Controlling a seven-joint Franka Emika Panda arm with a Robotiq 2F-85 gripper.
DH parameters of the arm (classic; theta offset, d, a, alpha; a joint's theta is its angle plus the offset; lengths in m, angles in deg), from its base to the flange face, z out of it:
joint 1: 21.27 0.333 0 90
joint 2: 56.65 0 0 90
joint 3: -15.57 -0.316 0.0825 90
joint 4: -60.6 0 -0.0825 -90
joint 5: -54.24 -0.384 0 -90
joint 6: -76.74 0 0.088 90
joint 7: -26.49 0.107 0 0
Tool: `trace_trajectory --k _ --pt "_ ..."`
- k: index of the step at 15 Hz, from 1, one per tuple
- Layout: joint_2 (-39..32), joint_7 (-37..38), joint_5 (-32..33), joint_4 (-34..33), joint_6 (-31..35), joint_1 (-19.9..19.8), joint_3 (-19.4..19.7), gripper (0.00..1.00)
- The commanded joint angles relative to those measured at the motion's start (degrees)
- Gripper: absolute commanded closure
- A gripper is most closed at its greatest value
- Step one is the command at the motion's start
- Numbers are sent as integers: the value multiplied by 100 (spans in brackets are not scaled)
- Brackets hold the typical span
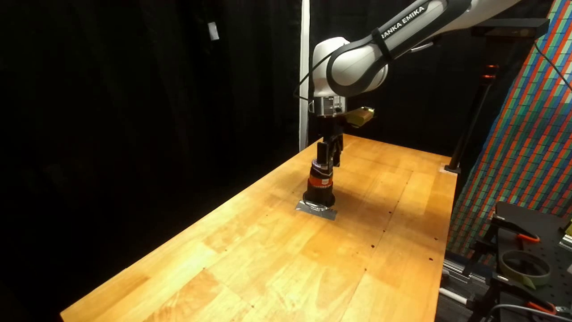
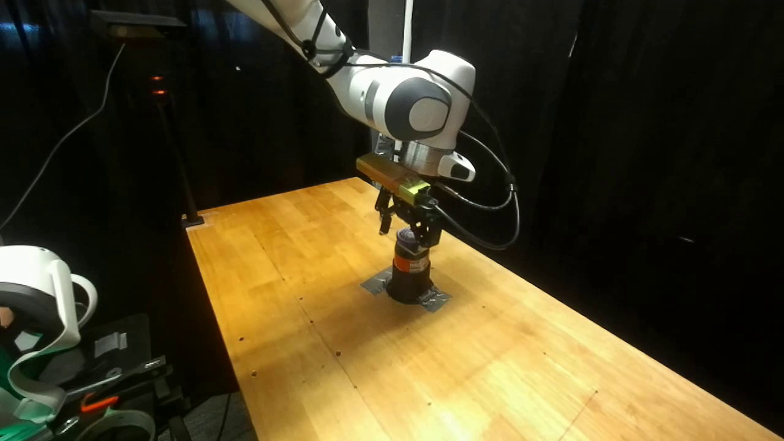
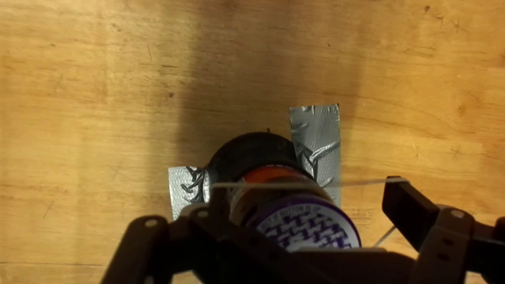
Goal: Put the rubber band around the jar.
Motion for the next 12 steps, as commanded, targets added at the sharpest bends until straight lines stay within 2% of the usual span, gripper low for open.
trace_trajectory --k 1,3,5,8,12 --pt "670 19 -201 1011 449 -94 5 0" --pt "903 -18 -317 1432 881 -162 -5 0" --pt "1165 -62 -421 1889 1407 -217 -12 26" --pt "1614 -186 -671 2642 2287 -311 -69 51" --pt "2236 -567 -1240 3761 3829 -425 -261 82"
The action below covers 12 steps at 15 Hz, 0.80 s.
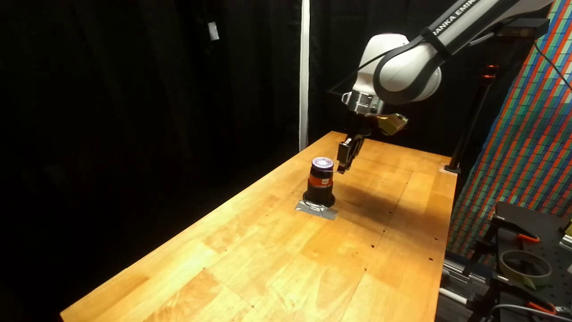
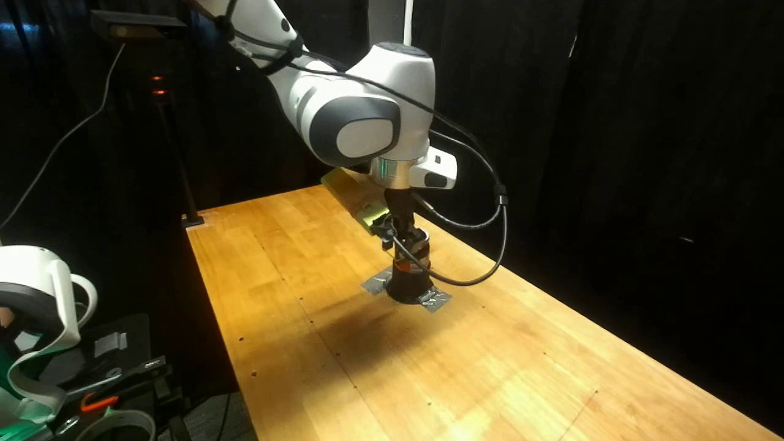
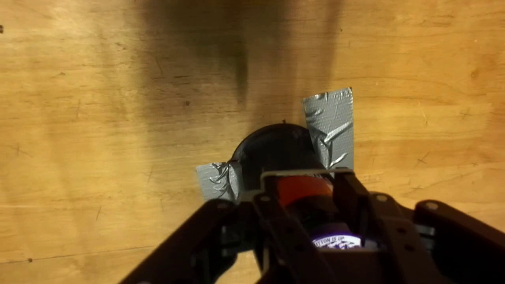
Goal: Put the rubber band around the jar.
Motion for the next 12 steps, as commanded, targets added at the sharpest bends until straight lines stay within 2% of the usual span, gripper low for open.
trace_trajectory --k 1,3,5,6,8,10,12 --pt "829 -569 -718 1302 1429 -217 -321 89" --pt "959 -1150 -1521 1679 2346 -453 -749 96" --pt "954 -1824 -2577 1798 3109 -1041 -1707 99" --pt "905 -2142 -3096 1733 3424 -1249 -2158 95" --pt "695 -2907 -4066 1428 3955 -1676 -3043 94" --pt "522 -3172 -4252 1175 4298 -2275 -3939 93" --pt "154 -3108 -3905 1022 4748 -2948 -4840 94"
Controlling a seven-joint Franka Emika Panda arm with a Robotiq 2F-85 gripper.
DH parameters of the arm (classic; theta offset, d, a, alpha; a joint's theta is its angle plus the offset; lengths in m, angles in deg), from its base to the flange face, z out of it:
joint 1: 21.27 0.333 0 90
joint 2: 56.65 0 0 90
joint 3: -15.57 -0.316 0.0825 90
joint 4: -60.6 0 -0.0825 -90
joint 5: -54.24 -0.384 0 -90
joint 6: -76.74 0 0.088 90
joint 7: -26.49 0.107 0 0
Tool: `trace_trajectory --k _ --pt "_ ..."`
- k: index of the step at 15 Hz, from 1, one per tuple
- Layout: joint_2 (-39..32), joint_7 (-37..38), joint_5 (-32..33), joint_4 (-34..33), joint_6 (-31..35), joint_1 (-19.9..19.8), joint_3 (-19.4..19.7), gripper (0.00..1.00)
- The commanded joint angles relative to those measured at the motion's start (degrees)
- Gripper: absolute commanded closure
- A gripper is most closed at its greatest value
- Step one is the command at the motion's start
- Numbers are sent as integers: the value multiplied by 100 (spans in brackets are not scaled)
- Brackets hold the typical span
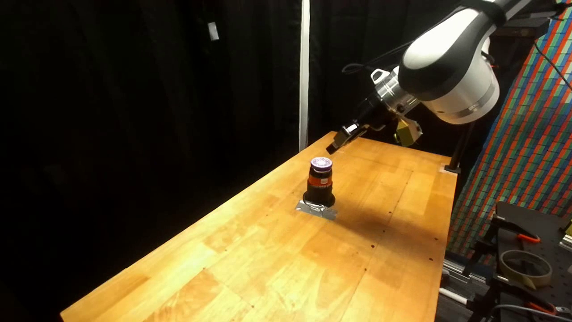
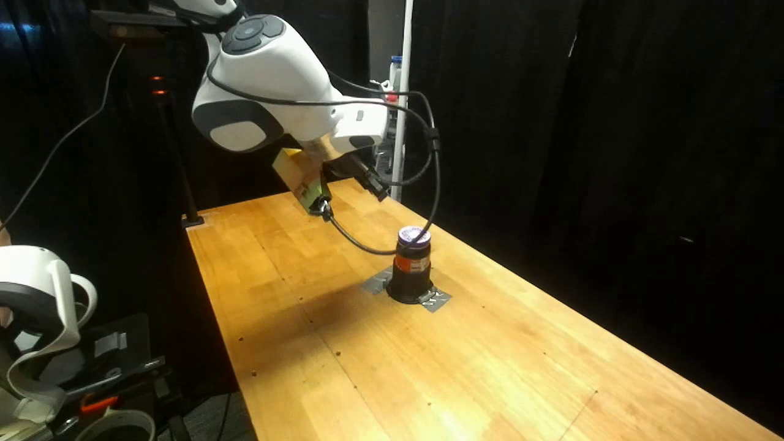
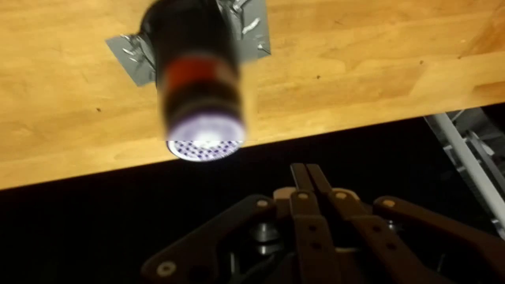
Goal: Put the rubber band around the jar.
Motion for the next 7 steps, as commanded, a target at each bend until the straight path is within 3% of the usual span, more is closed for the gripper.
trace_trajectory --k 1,2,3,4,5,7 --pt "-637 -109 375 -274 761 -1298 -1578 94" --pt "-787 -13 603 -145 856 -1677 -1956 70" --pt "-912 49 785 -1 828 -2056 -2284 68" --pt "-939 72 818 152 553 -2423 -2530 61" --pt "-622 24 538 11 526 -1766 -2011 79" --pt "-848 21 680 140 520 -2236 -2332 63"
